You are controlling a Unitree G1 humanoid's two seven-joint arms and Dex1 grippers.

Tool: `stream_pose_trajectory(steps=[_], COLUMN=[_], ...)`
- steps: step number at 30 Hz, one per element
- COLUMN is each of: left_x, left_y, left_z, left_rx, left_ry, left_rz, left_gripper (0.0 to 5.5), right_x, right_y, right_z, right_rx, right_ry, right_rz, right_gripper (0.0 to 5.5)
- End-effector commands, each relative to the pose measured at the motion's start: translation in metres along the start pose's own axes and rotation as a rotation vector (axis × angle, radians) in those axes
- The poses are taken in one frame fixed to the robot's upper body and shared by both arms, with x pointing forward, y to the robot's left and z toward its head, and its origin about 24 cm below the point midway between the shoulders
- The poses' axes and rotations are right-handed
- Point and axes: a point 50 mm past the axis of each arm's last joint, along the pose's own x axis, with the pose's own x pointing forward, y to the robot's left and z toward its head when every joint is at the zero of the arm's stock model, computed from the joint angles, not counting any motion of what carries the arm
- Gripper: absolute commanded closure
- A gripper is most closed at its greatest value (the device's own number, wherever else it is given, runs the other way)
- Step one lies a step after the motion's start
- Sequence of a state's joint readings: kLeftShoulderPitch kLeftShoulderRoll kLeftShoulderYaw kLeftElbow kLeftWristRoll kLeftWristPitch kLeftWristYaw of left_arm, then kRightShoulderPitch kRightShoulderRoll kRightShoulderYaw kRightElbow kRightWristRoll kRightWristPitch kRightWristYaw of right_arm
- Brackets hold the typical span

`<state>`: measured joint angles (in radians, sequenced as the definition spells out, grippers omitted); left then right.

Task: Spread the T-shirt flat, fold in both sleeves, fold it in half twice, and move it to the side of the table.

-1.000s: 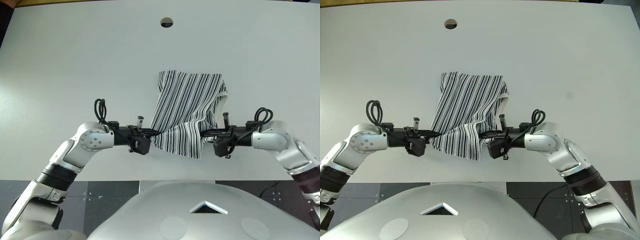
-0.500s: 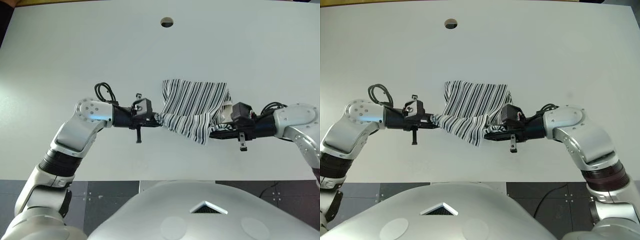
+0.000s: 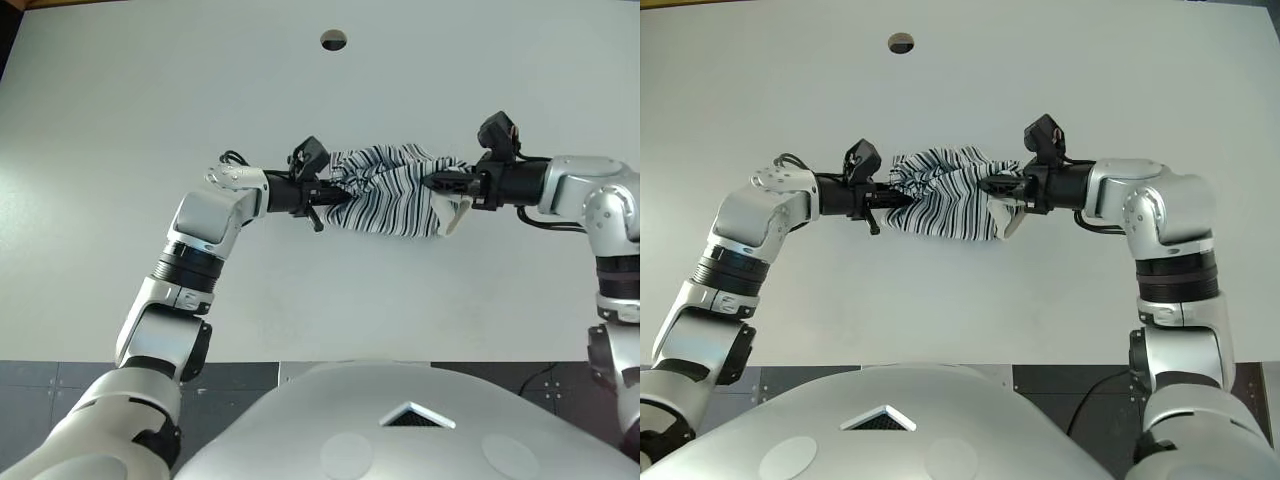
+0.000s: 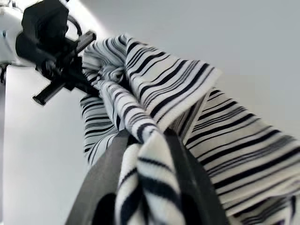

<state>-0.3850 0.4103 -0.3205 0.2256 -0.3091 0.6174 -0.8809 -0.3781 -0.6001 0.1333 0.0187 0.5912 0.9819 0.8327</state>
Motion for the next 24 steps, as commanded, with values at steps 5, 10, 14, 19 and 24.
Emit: stream_pose_trajectory(steps=[5, 10, 14, 19, 24], left_x=[-0.004, -0.011, -0.012, -0.015, -0.018], left_y=[0.019, 0.03, 0.036, 0.05, 0.059], left_z=[0.019, 0.027, 0.028, 0.031, 0.029], left_rx=[-0.165, -0.305, -0.348, -0.372, -0.356], left_ry=[-0.111, -0.167, -0.191, -0.256, -0.297], left_rz=[0.088, 0.118, 0.148, 0.251, 0.324], left_gripper=[4.45, 4.45, 4.45, 4.45, 4.45], right_x=[0.003, 0.003, 0.001, -0.004, -0.009], right_y=[-0.016, -0.017, -0.019, -0.025, -0.036], right_z=[0.009, 0.008, 0.011, 0.013, 0.008], right_rx=[0.036, 0.025, -0.003, -0.072, -0.257], right_ry=[-0.062, -0.064, -0.092, -0.119, -0.114], right_rz=[-0.112, -0.117, -0.13, -0.197, -0.328], right_gripper=[3.83, 3.83, 3.83, 3.83, 3.83])
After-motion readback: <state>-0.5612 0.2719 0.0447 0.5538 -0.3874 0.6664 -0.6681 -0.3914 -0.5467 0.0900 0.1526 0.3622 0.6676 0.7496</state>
